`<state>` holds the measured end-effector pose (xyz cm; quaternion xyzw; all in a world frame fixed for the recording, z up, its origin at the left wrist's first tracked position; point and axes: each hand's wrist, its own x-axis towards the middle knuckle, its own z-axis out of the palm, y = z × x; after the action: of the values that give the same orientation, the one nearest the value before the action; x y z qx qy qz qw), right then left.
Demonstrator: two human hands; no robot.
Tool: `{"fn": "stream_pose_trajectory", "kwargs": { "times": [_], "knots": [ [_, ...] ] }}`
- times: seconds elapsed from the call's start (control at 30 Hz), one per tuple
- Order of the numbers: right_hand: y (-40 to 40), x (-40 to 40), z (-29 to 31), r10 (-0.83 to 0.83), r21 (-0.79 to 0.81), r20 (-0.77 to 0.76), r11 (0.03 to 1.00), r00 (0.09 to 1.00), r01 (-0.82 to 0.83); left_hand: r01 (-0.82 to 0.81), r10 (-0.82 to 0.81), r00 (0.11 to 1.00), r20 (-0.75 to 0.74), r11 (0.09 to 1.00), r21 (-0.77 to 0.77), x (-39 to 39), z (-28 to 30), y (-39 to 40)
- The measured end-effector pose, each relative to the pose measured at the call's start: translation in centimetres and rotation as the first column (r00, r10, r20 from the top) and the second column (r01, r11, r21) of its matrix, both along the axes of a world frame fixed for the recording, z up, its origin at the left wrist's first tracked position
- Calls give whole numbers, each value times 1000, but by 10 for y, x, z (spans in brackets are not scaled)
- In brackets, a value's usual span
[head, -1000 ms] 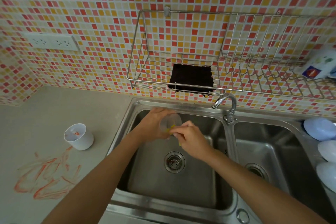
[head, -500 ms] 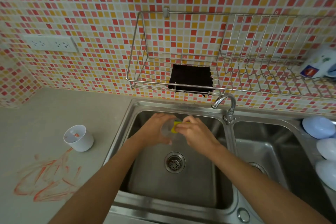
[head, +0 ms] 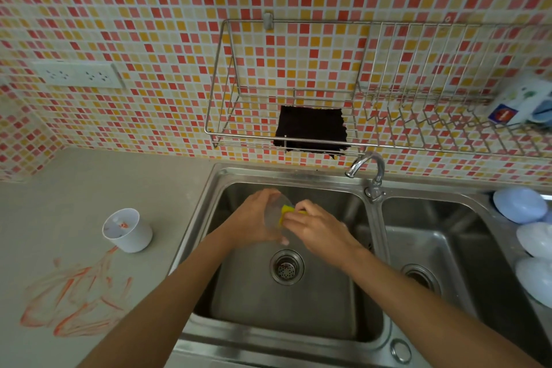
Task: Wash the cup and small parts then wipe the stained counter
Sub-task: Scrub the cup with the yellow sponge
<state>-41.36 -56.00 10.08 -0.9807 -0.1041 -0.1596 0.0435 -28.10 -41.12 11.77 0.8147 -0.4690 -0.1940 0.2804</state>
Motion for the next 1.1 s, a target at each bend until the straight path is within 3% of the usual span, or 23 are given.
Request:
{"fn": "stream_pose_trajectory", "kwargs": {
  "times": [0.07,0.2,0.3,0.4,0.47,0.53,0.63,0.7,0.77,0.83,0.9,1.1],
  "knots": [
    [2,0,2,-23,35,-28,999,999,24,-4,7,998,58,999,-35,2,-2,-2],
    [4,7,3,-58,339,-261,929,964,147,54,-46,976,214,998,-30,10,-3,-6],
    [0,12,8,-48,312,-348,936,936,164,116,-119,968,220,993,23,10,-1,-8],
    [-7,17,19,-12,-35,-185,999,983,6,135,-133,978,162,991,1,9,1,-12],
    [-8,19,21,-44,-67,-67,997,997,39,113,-107,986,125,993,-45,13,2,-13],
    [1,19,16,-118,11,-29,993,993,118,133,-124,982,142,990,-53,20,2,-12],
    [17,20,0,-211,282,-223,920,952,270,186,-177,967,182,982,-33,30,-2,-8],
    [21,24,3,-195,241,-281,933,940,265,214,-209,962,177,977,-9,33,-6,-6],
    [19,29,8,-205,58,-182,974,962,219,216,-212,964,159,976,-5,36,-5,-7],
    [24,32,15,-275,-7,-96,961,957,276,218,-211,966,152,975,-33,39,-1,-7],
    [34,32,14,-307,43,-21,950,951,308,229,-216,963,159,971,-71,45,5,-5],
    [71,28,6,-447,376,-53,820,893,432,205,-192,961,201,978,-48,63,-6,14]
  ]
}}
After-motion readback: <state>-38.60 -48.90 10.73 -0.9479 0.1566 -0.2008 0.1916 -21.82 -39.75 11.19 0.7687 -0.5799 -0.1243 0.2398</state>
